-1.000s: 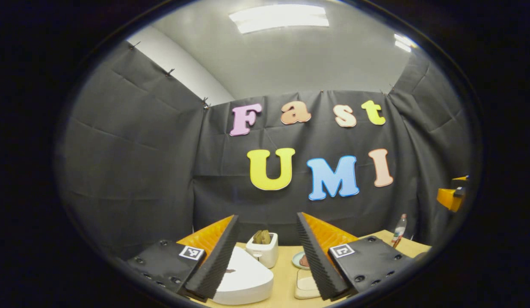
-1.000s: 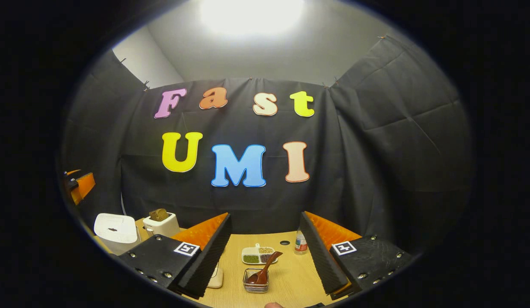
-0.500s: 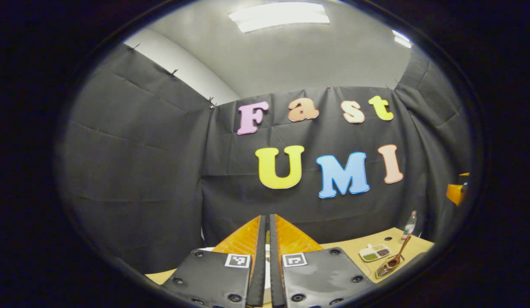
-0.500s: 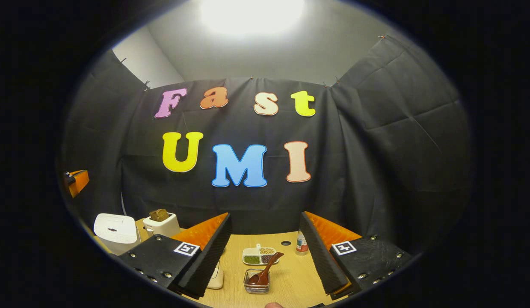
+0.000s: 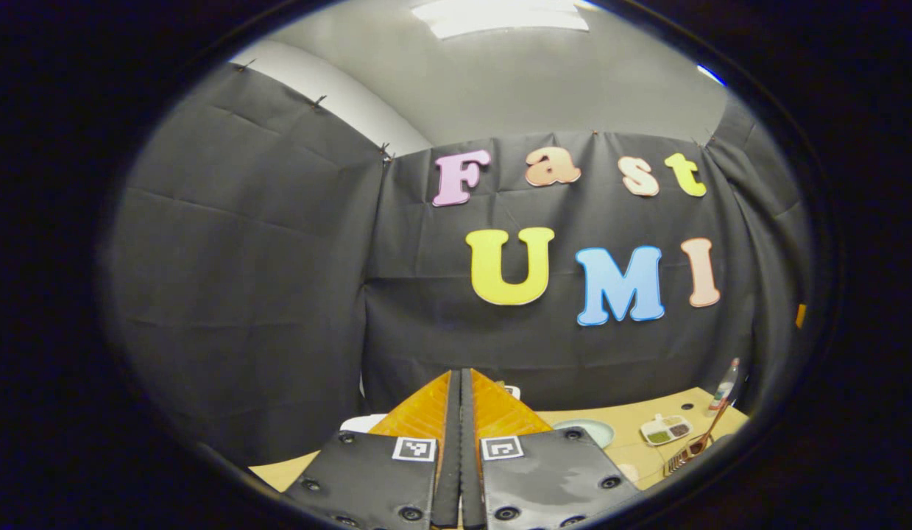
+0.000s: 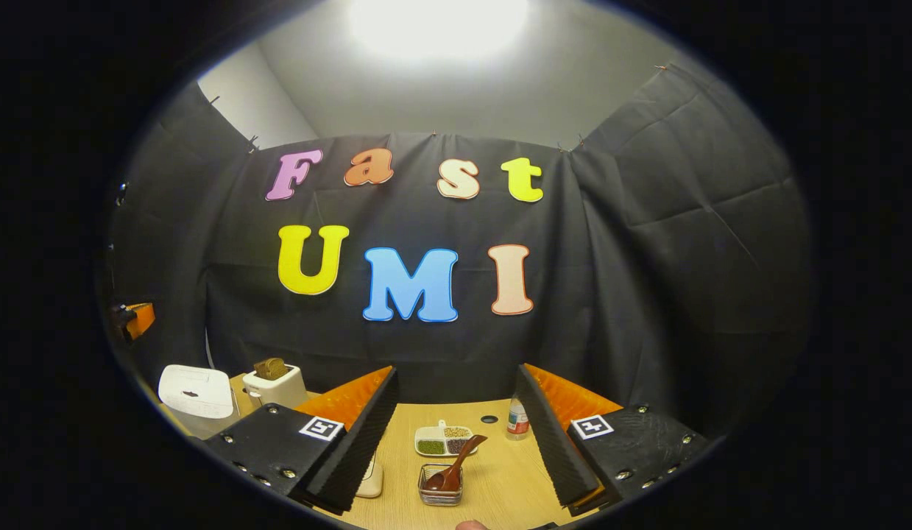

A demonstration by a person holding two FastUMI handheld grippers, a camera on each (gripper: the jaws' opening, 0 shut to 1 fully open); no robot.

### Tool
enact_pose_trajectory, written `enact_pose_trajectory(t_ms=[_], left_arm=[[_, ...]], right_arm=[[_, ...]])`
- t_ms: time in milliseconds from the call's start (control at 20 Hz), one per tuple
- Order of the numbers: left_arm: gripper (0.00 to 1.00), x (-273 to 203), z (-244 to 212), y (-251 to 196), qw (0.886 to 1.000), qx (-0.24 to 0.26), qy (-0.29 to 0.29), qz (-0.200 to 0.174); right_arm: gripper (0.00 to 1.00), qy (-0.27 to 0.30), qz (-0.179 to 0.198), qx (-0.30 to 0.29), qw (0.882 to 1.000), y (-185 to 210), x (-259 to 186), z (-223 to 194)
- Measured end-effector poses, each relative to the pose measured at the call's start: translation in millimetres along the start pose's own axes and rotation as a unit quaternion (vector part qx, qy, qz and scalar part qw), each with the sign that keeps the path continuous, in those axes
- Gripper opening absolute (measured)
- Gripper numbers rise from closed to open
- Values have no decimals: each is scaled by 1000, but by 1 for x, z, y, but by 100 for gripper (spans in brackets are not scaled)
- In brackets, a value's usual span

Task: Close the left gripper, press the button to open the rice cooker; take a wooden spoon from the chopstick holder with the right hand, scoop a spoonful of rice and pour it into the rice cooker, then put the wooden spoon back into the chopstick holder.

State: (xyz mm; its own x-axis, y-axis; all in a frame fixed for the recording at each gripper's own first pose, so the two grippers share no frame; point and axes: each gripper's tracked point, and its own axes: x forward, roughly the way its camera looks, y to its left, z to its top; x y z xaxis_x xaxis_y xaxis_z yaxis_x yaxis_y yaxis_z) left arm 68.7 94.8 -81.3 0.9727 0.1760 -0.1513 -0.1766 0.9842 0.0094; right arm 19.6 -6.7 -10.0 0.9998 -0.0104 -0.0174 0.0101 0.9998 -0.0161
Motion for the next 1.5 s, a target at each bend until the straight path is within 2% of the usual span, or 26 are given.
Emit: enact_pose_trajectory(t_ms=[150, 250, 350, 500, 800, 900, 950, 1200, 1500], left_arm=[[11, 21, -38, 15, 999, -7, 42, 4], [8, 32, -64, 19, 998, -14, 67, 1], [11, 43, -95, 28, 995, -21, 98, 1], [8, 55, -135, 38, 989, -36, 141, 3], [11, 59, -191, 32, 979, -28, 202, -2], [9, 53, -206, 31, 974, -26, 224, 0], [9, 55, -199, 31, 979, -15, 205, -1], [9, 52, -212, 29, 977, 8, 213, 3], [9, 53, -196, 31, 981, -3, 193, 0]], right_arm=[[97, 3, -2, -9, 1000, 2, -2, -1], [97, 7, -5, -13, 1000, 2, -2, -4], [97, 12, -9, -16, 1000, 1, -2, -5], [97, 16, -16, -22, 1000, -2, -3, -8], [97, 29, -22, -26, 999, -3, -3, -15], [97, 28, -22, -27, 999, -3, -3, -15], [97, 28, -22, -28, 999, -3, -2, -15], [97, 30, -19, -26, 999, -1, 0, -18], [97, 20, -8, -22, 1000, 0, 0, -12]])
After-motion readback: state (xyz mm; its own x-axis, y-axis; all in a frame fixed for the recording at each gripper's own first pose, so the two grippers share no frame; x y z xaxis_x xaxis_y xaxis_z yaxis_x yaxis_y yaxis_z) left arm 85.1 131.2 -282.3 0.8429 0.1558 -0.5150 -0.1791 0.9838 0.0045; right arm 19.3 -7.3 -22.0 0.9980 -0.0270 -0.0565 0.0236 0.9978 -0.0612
